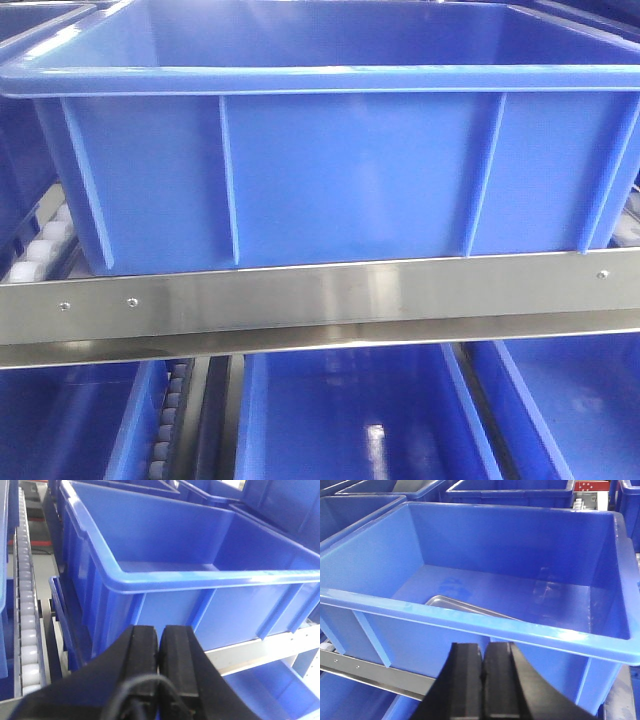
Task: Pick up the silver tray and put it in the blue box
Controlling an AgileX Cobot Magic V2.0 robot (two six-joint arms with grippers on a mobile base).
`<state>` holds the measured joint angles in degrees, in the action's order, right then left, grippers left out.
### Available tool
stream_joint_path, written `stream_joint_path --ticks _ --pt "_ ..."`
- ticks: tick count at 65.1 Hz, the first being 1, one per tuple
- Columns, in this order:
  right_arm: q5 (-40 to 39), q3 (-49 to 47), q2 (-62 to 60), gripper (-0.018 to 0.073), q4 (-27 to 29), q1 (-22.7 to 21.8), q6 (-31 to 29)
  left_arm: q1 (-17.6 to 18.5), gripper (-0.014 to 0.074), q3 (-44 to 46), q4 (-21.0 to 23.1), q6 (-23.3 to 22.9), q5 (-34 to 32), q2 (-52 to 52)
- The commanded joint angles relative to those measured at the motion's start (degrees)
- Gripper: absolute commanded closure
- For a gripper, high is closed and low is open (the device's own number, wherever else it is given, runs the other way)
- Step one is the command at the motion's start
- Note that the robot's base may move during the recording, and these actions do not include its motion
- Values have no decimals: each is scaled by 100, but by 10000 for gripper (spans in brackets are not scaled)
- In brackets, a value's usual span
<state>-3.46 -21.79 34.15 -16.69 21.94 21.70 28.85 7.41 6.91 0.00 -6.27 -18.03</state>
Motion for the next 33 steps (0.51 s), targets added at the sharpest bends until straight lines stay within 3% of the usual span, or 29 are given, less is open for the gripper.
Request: stream_joint_path --ticks 1,33 --pt "-502 -145 -8 510 -109 -1 -54 47 603 145 -13 0 -468 -19" --pt "-485 -118 -166 510 -76 -10 -54 47 603 145 -13 0 -468 -19"
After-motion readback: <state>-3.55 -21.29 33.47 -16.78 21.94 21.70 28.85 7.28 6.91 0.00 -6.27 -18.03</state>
